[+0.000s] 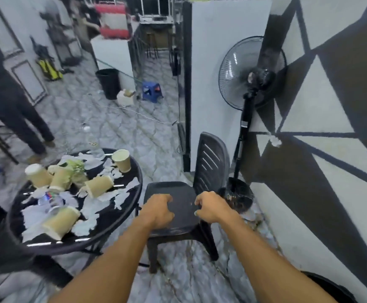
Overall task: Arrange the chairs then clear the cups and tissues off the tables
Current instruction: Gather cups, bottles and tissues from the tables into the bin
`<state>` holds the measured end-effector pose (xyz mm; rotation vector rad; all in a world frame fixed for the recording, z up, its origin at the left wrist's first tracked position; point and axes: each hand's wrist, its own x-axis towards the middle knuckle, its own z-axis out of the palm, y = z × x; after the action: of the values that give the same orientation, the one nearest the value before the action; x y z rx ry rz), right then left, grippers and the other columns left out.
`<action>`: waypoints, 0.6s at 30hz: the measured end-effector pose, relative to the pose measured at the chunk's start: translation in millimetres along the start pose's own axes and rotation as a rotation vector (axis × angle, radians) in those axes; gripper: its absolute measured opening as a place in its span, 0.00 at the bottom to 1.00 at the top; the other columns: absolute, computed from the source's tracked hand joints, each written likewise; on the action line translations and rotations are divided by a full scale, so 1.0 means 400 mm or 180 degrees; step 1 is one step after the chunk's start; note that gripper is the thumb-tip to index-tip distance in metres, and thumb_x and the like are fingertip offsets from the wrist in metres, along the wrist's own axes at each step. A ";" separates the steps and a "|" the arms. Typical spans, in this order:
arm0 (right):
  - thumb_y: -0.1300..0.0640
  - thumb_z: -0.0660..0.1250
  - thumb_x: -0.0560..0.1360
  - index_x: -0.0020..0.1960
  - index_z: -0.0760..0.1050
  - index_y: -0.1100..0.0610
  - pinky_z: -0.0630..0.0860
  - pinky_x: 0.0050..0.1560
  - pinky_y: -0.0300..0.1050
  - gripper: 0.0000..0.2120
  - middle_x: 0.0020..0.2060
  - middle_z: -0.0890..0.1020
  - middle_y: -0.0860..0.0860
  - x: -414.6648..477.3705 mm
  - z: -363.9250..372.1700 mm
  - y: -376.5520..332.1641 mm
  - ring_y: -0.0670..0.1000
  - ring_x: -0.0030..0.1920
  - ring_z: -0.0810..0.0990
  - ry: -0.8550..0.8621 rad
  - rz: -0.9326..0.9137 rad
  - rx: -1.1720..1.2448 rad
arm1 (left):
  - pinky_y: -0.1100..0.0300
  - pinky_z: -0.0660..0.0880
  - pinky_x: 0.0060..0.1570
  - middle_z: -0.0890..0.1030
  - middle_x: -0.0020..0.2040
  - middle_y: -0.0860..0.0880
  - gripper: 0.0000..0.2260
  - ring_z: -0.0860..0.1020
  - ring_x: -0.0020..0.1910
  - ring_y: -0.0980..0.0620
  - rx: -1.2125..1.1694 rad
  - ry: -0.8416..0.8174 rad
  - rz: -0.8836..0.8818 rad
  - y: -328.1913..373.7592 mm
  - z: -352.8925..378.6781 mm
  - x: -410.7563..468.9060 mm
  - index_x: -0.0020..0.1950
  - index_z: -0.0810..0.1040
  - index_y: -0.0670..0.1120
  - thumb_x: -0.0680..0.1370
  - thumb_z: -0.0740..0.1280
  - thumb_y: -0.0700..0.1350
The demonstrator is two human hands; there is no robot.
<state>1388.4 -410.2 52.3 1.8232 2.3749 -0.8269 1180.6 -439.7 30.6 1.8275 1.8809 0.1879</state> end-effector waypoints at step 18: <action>0.53 0.72 0.71 0.63 0.79 0.53 0.78 0.58 0.48 0.20 0.59 0.81 0.52 0.319 0.283 -0.705 0.53 0.56 0.80 -0.0719 -0.1478 -0.0359 | 0.56 0.74 0.60 0.78 0.65 0.48 0.22 0.76 0.63 0.48 -0.0799 0.0834 -0.1657 -0.629 -0.218 -0.223 0.67 0.77 0.49 0.72 0.71 0.44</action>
<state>1060.8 -393.2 20.9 1.0820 2.6577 -0.8522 913.6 -526.2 18.8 1.1462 2.3217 0.4702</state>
